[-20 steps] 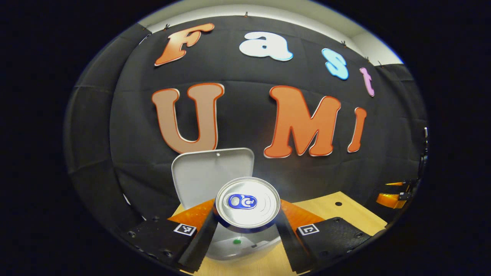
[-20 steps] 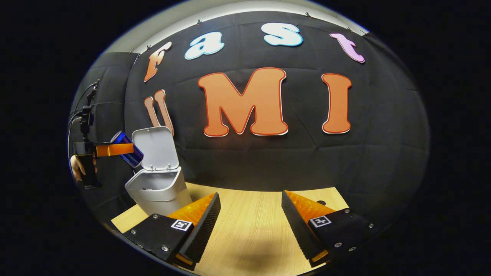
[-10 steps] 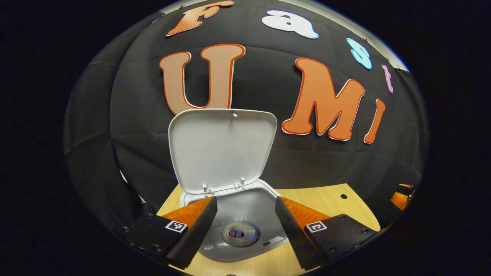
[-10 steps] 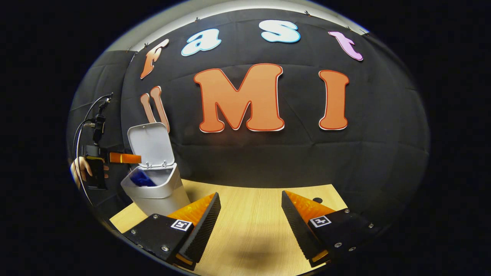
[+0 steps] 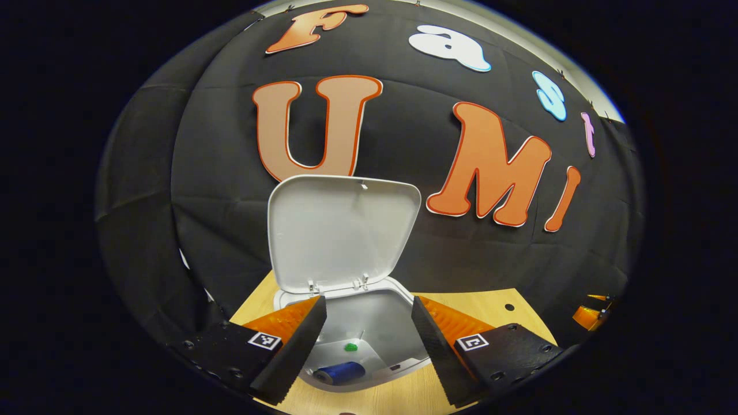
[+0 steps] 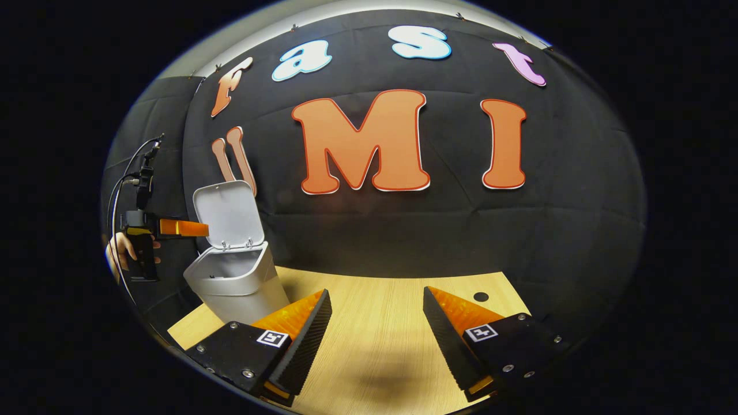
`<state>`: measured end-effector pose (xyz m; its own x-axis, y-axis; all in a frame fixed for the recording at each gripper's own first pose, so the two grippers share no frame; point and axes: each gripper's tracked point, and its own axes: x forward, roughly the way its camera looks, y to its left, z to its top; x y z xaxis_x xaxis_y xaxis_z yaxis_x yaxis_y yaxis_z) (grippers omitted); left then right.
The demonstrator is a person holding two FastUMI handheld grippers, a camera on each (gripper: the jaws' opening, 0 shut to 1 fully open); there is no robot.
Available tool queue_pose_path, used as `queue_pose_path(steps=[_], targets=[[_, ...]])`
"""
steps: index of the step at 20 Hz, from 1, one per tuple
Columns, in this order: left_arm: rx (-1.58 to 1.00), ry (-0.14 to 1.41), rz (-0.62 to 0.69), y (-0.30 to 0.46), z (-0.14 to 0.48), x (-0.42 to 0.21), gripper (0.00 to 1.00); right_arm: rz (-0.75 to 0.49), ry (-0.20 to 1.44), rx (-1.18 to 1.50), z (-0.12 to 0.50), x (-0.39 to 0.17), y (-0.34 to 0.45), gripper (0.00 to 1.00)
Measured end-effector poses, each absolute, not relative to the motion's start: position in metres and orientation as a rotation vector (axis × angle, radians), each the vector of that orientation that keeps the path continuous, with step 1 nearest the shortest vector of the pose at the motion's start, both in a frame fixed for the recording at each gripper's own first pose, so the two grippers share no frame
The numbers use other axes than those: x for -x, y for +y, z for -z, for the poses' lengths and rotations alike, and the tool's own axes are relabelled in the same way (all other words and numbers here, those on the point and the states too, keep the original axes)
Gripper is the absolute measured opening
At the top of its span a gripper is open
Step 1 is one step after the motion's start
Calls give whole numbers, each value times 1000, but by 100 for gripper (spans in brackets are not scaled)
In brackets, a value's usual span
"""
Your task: Press the lid of the desktop garbage bin to open it, pick up the crumpled paper on the desktop and throw it into the bin, then pick up the pop can on the desktop and drop it into the bin, and finally close the garbage bin lid.
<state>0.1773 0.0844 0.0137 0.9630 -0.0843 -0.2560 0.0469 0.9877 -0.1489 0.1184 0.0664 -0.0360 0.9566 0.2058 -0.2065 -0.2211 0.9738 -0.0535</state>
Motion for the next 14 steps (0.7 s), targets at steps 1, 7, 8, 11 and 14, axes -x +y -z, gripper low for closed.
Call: queue_pose_path(steps=[1, 7, 8, 11, 14], targets=[[151, 257, 72, 85, -18, -176, 94, -222, 204, 78, 37, -118, 68, 95], [153, 126, 22, 107, -80, -168, 94, -269, 221, 70, 43, -114, 82, 95], [136, 97, 10, 112, -96, -168, 94, -273, 219, 69, 42, -114, 84, 95], [111, 9, -8, 120, -144, -174, 94, -288, 214, 55, 39, -112, 88, 95], [123, -62, -15, 125, -187, -186, 94, -290, 212, 41, 36, -111, 87, 95]])
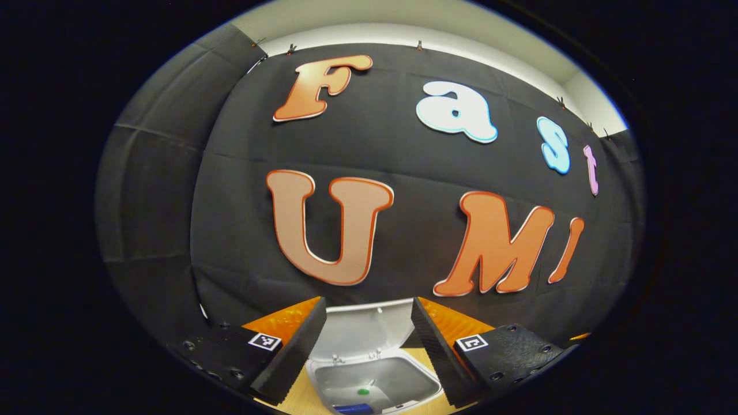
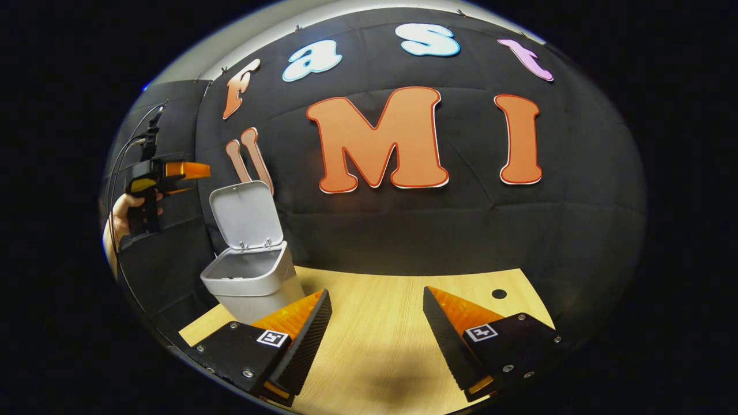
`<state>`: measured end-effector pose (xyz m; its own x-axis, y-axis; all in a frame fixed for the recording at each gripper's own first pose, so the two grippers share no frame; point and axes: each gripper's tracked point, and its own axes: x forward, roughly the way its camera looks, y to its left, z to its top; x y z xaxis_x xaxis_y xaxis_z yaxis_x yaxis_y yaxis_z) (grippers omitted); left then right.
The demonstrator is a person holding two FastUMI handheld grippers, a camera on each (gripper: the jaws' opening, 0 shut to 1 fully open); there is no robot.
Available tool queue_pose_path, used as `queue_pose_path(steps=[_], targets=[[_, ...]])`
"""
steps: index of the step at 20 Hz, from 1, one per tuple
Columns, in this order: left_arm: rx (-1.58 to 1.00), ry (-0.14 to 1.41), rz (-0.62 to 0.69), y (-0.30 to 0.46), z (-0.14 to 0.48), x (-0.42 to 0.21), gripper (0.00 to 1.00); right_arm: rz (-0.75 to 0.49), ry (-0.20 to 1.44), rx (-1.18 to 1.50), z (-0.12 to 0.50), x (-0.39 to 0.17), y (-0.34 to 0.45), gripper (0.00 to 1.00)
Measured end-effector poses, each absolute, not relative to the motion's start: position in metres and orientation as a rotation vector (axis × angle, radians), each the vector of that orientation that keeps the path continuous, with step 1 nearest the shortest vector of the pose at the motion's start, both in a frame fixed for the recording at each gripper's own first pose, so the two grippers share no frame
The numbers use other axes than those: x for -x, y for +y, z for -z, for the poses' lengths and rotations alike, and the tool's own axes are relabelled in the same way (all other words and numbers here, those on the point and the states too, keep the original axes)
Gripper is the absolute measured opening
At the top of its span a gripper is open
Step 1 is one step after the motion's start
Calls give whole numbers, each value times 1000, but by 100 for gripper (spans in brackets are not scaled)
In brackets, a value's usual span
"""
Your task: Press the lid of the desktop garbage bin to open it, pick up the crumpled paper on the desktop and throw it into the bin, then pick up the pop can on the desktop and drop it into the bin, and finally close the garbage bin lid.
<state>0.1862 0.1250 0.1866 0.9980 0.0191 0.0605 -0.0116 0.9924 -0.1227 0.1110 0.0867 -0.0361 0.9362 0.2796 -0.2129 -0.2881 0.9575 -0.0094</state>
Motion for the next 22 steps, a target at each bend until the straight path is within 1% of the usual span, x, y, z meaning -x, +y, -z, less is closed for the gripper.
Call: queue_pose_path(steps=[2, 5, 6, 9, 12, 14, 16, 17, 18, 19, 22], targets=[[115, -94, -22, 130, -207, -198, 94, -285, 210, 37, 35, -110, 83, 95], [48, -126, -73, 147, -229, -219, 94, -274, 208, 30, 33, -110, 76, 95], [28, -118, -99, 154, -230, -227, 94, -269, 208, 26, 32, -111, 73, 95], [-1, -42, -91, 156, -222, -252, 94, -256, 204, 14, 30, -113, 66, 95], [-23, 4, -150, 175, -207, -276, 94, -254, 209, -2, 32, -114, 65, 95], [-104, 58, -97, 172, -190, -289, 94, -260, 214, -13, 34, -114, 64, 95], [-133, 119, -84, 173, -172, -296, 94, -254, 220, -28, 37, -116, 60, 95], [-112, 154, -69, 173, -160, -297, 96, -250, 225, -36, 39, -119, 60, 95], [-79, 173, -61, 173, -151, -299, 93, -252, 233, -44, 40, -120, 60, 95], [-42, 194, -50, 171, -142, -300, 94, -256, 237, -49, 40, -119, 60, 95], [101, 230, 76, 150, -120, -295, 94, -249, 238, -47, 41, -122, 57, 95]])
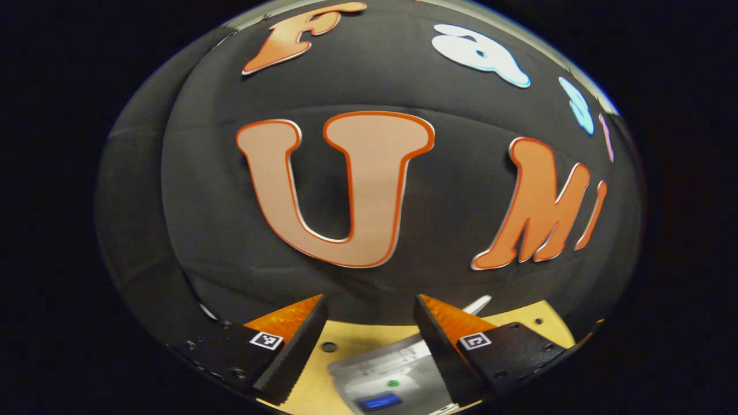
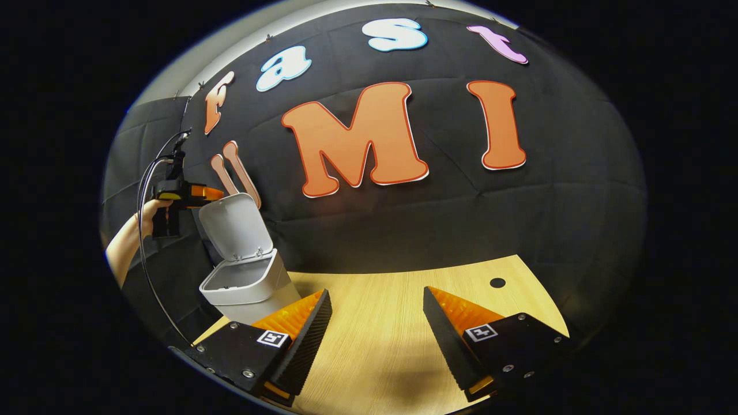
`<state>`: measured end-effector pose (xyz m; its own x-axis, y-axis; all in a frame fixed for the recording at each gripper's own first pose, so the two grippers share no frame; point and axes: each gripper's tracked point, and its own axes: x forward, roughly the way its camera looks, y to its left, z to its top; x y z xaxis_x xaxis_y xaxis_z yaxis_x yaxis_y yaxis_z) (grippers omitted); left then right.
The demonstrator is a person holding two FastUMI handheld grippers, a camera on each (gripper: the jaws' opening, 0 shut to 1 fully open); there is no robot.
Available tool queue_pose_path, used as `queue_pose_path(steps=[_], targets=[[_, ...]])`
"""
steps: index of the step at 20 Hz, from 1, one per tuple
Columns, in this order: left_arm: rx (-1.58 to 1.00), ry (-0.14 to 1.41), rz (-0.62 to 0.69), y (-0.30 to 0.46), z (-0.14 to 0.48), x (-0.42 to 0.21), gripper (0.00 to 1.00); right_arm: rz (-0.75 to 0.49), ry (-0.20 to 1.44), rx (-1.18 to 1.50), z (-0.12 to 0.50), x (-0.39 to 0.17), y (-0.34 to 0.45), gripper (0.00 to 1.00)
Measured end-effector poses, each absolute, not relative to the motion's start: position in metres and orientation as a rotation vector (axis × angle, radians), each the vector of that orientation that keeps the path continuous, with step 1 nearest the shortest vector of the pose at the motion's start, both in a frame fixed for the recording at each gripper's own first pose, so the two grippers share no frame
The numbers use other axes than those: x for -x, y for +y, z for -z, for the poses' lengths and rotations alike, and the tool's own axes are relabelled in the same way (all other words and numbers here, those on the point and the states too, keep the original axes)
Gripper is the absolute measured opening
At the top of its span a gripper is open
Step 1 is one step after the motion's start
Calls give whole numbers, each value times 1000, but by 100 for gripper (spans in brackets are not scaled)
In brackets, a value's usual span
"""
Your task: Press the lid of the desktop garbage bin to open it, pick up the crumpled paper on the desktop and throw it into the bin, then pick up the pop can on the desktop and drop it into the bin, and finally close the garbage bin lid.
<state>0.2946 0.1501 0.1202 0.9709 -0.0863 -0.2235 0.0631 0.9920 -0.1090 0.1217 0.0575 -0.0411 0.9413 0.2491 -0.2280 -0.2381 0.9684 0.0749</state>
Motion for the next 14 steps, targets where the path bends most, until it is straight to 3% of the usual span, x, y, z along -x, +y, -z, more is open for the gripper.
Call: queue_pose_path(steps=[14], targets=[[-5, 381, 215, 100, -34, -220, 94, -312, 278, -62, 51, -116, 71, 95]])
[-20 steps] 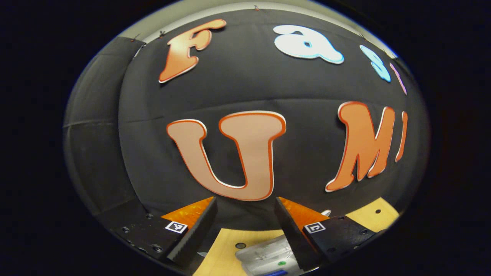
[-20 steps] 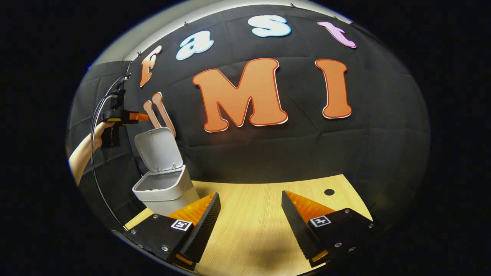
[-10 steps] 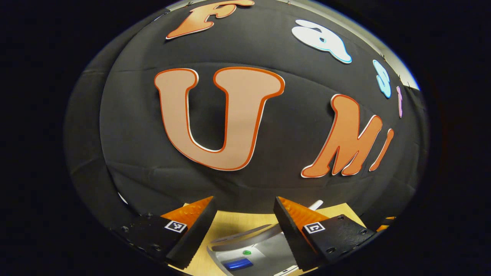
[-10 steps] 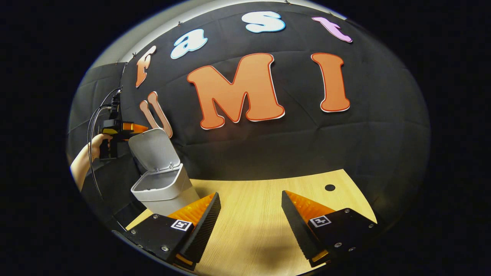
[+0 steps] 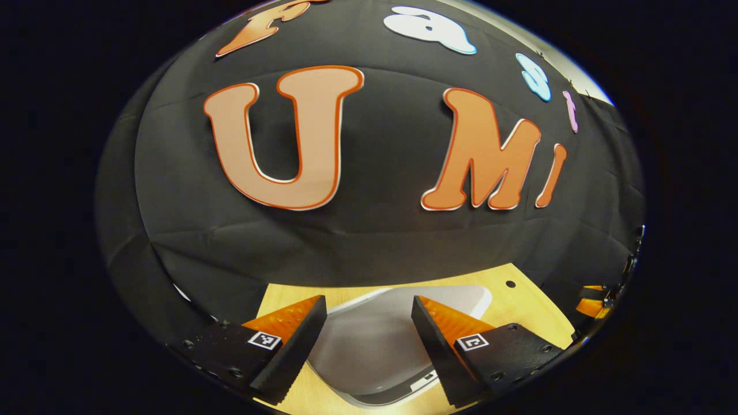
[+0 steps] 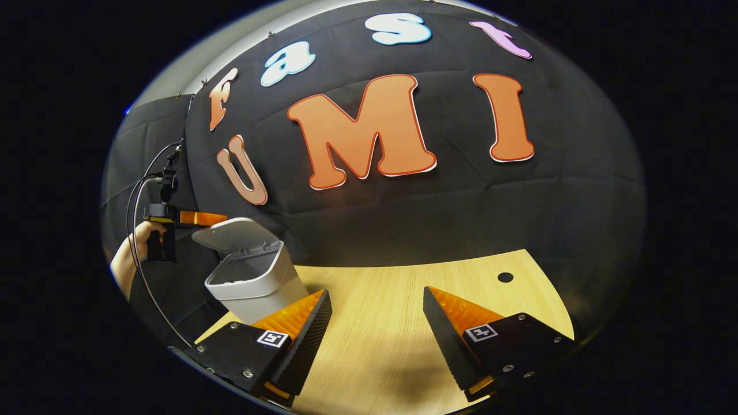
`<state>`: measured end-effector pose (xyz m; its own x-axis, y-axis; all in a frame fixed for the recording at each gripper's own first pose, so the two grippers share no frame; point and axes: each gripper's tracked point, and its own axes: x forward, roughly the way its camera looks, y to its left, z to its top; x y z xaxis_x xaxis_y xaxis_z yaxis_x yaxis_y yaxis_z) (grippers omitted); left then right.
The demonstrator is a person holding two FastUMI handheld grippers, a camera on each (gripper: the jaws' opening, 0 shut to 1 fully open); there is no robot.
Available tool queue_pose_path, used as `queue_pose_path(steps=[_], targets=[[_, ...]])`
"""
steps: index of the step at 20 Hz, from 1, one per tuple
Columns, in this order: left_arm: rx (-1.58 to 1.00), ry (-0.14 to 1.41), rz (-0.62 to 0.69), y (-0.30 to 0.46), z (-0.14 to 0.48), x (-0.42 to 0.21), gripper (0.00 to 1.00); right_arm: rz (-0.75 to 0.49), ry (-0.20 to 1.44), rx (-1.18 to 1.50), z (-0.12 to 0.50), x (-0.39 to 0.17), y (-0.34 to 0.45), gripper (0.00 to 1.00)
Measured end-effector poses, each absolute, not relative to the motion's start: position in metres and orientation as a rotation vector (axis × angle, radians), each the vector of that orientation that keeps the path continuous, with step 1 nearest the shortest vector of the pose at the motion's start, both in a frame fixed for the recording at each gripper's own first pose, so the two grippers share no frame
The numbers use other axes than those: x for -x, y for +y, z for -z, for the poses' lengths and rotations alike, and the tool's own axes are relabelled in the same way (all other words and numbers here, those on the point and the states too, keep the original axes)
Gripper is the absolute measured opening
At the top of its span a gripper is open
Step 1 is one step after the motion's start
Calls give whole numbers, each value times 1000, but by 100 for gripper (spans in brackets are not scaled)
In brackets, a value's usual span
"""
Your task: Press the lid of the desktop garbage bin to open it, pick up the crumpled paper on the desktop and throw it into the bin, then pick up the pop can on the desktop and drop it into the bin, and finally close the garbage bin lid.
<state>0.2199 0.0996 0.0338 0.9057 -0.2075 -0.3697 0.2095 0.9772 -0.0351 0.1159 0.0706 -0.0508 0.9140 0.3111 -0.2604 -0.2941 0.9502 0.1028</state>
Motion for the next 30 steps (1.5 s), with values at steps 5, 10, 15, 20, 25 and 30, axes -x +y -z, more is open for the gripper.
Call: queue_pose_path(steps=[5, 10, 15, 20, 25, 30], targets=[[21, 446, 235, 88, 5, -197, 94, -327, 288, -60, 54, -117, 71, 95], [46, 492, 241, 84, 29, -182, 94, -342, 306, -70, 59, -120, 73, 95], [-28, 533, 231, 75, 55, -180, 96, -354, 319, -69, 63, -122, 75, 95], [-77, 572, 217, 75, 67, -176, 96, -357, 329, -59, 67, -124, 75, 95], [-80, 590, 225, 74, 73, -178, 97, -356, 353, -57, 76, -125, 76, 95], [-123, 593, 225, 74, 81, -175, 98, -357, 362, -39, 81, -127, 79, 95]])
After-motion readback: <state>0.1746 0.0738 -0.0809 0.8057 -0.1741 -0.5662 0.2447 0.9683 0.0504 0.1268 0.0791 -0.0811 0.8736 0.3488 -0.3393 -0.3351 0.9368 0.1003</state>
